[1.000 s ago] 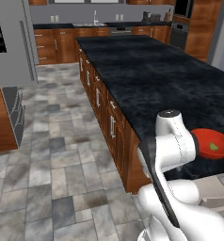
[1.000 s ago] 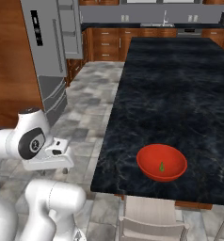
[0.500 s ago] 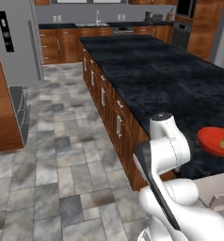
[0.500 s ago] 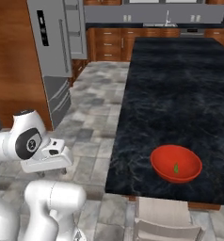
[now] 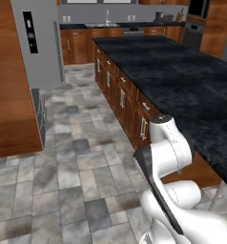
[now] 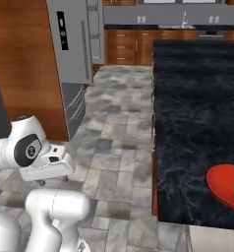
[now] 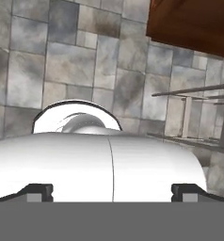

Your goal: There is a bowl on the dining counter. Grab a lemon wedge from the fridge and place it in the bowl. Then get the liquor bottle and glass cup from the cabinet and place them next to the bowl.

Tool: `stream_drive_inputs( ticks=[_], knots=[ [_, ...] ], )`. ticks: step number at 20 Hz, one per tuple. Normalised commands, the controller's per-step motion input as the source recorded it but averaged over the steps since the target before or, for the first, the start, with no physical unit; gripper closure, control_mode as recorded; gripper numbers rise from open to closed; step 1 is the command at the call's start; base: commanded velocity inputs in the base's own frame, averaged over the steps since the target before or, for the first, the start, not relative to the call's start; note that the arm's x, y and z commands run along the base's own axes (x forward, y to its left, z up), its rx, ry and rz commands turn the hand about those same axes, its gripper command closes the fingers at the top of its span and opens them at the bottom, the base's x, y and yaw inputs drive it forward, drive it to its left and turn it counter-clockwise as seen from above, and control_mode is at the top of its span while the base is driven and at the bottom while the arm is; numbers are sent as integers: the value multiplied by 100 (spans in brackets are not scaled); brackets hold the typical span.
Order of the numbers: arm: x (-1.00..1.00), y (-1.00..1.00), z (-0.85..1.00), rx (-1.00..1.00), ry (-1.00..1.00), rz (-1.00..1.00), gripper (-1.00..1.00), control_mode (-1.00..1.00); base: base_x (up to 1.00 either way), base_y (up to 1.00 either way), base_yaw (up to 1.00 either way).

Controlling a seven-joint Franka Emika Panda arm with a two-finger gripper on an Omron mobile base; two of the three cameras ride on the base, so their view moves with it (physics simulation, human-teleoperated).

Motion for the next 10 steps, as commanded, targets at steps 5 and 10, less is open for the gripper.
stream_drive_inputs(
  ticks=[5, 10],
  knots=[
    [0, 0, 0, 0, 0, 0, -100, 100, 82, 54, -2],
    [0, 0, 0, 0, 0, 0, -100, 100, 90, 5, 0]
  ],
)
